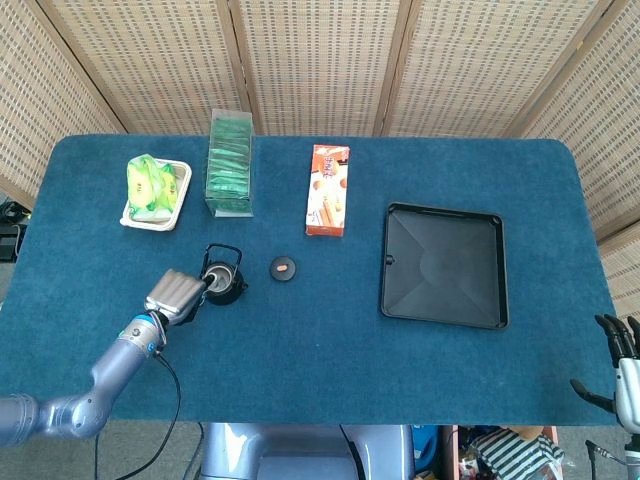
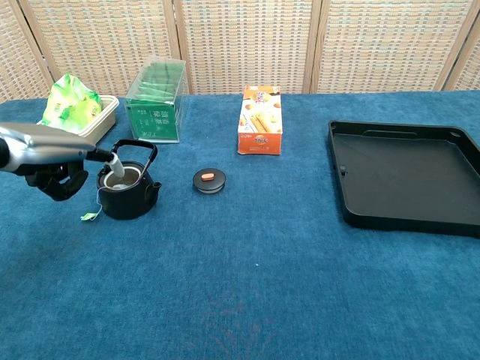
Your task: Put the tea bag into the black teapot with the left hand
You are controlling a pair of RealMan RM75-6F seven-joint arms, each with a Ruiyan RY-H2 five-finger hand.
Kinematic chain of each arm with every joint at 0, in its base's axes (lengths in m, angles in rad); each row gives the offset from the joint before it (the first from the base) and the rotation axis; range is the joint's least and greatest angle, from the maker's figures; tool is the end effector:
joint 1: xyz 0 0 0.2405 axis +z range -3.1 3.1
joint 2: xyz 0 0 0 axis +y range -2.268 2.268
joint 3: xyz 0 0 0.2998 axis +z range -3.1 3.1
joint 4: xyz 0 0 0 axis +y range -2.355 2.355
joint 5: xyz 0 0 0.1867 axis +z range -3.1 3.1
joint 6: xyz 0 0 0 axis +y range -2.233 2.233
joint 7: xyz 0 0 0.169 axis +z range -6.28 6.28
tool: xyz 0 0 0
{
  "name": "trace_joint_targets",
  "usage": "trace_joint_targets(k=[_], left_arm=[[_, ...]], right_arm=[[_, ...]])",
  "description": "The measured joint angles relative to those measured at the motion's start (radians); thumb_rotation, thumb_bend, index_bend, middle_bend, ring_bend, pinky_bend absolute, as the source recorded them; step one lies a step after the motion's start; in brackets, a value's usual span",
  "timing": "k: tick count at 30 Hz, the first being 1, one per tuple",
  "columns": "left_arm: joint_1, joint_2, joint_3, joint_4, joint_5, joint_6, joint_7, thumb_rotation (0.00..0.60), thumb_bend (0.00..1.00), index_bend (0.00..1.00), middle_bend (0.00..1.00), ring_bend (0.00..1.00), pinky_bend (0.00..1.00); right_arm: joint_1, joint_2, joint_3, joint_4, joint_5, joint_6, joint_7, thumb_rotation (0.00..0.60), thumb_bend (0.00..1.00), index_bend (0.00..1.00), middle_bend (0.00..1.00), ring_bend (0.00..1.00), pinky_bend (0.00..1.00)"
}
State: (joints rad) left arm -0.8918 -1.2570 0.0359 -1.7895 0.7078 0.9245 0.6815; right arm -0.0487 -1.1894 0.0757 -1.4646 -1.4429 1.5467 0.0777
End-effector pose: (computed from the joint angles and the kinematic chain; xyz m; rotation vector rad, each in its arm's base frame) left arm -0.2012 0.3716 0.0528 -2.0110 -0.8807 -0.4226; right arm -0.3901 -0.1625 0.2059 1.2002 -0.9296 0.8314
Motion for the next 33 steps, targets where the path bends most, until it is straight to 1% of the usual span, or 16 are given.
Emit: trace_joint_targets(k=[4, 9, 10, 14, 19, 21, 25, 26, 27, 30, 33], left_arm=[[0.037, 0.01, -0.011, -0.007, 0.09, 0.052, -0.062, 0.6, 0.85, 0.16, 0.8, 0.79, 0.74], [0.093, 0.024, -0.02, -0.015, 0.193, 0.125, -0.14, 0.6, 0.85, 0.14, 0.73, 0.72, 0.7], [0.104, 0.027, -0.021, -0.016, 0.211, 0.14, -0.154, 0.6, 0.83, 0.14, 0.72, 0.71, 0.7], [0.159, 0.04, -0.023, -0.02, 0.286, 0.219, -0.217, 0.6, 0.7, 0.14, 0.61, 0.6, 0.67], [0.246, 0.05, -0.018, -0.014, 0.396, 0.348, -0.294, 0.6, 0.63, 0.14, 0.5, 0.5, 0.59], [0.286, 0.053, -0.012, -0.006, 0.435, 0.4, -0.325, 0.6, 0.61, 0.14, 0.43, 0.42, 0.52], [0.372, 0.059, 0.012, 0.011, 0.494, 0.495, -0.371, 0.6, 0.57, 0.14, 0.3, 0.24, 0.2], [0.393, 0.061, 0.02, 0.015, 0.512, 0.515, -0.383, 0.6, 0.55, 0.14, 0.26, 0.2, 0.14], [0.422, 0.063, 0.031, 0.02, 0.534, 0.541, -0.399, 0.6, 0.54, 0.14, 0.21, 0.16, 0.09], [0.493, 0.066, 0.055, 0.031, 0.584, 0.599, -0.436, 0.6, 0.48, 0.13, 0.13, 0.09, 0.05], [0.551, 0.068, 0.072, 0.038, 0.613, 0.643, -0.457, 0.6, 0.46, 0.12, 0.09, 0.06, 0.03]], right_arm=[[0.003, 0.002, 0.002, -0.001, -0.002, 0.0, -0.002, 0.6, 0.02, 0.16, 0.22, 0.01, 0.12], [0.007, 0.005, 0.004, -0.004, -0.007, -0.001, -0.006, 0.6, 0.02, 0.16, 0.22, 0.01, 0.12], [0.008, 0.005, 0.005, -0.005, -0.008, 0.0, -0.007, 0.6, 0.02, 0.16, 0.22, 0.01, 0.12], [0.013, 0.008, 0.008, -0.006, -0.011, -0.001, -0.011, 0.6, 0.02, 0.16, 0.21, 0.01, 0.12], [0.023, 0.011, 0.012, -0.008, -0.017, -0.005, -0.016, 0.6, 0.02, 0.16, 0.21, 0.01, 0.12], [0.03, 0.013, 0.014, -0.01, -0.021, -0.01, -0.019, 0.6, 0.02, 0.16, 0.21, 0.01, 0.12], [0.046, 0.02, 0.014, -0.017, -0.035, -0.023, -0.029, 0.6, 0.02, 0.16, 0.2, 0.01, 0.12], [0.048, 0.022, 0.013, -0.02, -0.037, -0.026, -0.032, 0.6, 0.02, 0.16, 0.19, 0.01, 0.12], [0.054, 0.025, 0.012, -0.027, -0.041, -0.032, -0.039, 0.6, 0.02, 0.16, 0.19, 0.01, 0.12], [0.067, 0.036, 0.008, -0.047, -0.054, -0.047, -0.052, 0.6, 0.02, 0.16, 0.18, 0.01, 0.12], [0.075, 0.042, 0.004, -0.057, -0.07, -0.05, -0.057, 0.6, 0.02, 0.16, 0.18, 0.01, 0.12]])
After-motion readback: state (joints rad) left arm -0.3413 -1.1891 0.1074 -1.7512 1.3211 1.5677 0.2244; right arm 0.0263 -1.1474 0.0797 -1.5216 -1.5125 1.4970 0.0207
